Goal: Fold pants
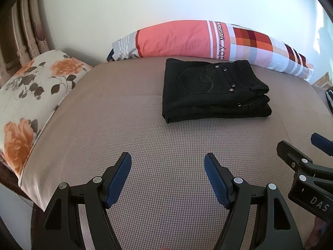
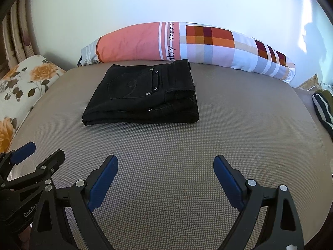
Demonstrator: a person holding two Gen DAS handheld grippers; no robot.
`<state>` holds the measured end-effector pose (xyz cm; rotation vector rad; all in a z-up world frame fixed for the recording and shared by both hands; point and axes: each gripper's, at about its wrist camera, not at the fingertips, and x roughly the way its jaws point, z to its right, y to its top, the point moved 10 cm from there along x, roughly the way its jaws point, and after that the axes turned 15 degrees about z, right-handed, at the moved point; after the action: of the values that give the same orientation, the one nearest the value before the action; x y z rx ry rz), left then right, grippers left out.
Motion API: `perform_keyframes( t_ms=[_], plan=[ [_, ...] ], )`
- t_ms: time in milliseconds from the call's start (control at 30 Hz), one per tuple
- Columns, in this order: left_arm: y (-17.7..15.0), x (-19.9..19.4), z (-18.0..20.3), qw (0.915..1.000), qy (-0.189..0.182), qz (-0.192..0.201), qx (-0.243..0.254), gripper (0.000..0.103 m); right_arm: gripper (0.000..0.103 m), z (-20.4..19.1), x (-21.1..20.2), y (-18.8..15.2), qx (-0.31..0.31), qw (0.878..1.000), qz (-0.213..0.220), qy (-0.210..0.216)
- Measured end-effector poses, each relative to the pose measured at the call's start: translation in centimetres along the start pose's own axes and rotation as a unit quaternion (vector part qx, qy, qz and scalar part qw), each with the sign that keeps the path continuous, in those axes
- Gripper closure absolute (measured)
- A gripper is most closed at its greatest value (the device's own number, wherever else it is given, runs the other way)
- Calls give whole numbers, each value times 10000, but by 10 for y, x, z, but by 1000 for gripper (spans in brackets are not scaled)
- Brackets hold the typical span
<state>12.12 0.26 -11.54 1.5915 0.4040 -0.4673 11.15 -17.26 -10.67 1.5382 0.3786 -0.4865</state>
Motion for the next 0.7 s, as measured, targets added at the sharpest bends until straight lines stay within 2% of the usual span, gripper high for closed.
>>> perform_keyframes(
  t_ms=[700],
  plan=[
    [0, -2, -7, 9999, 47, 7, 94, 30, 12, -3, 2, -6, -35, 10000, -68, -2]
  ],
)
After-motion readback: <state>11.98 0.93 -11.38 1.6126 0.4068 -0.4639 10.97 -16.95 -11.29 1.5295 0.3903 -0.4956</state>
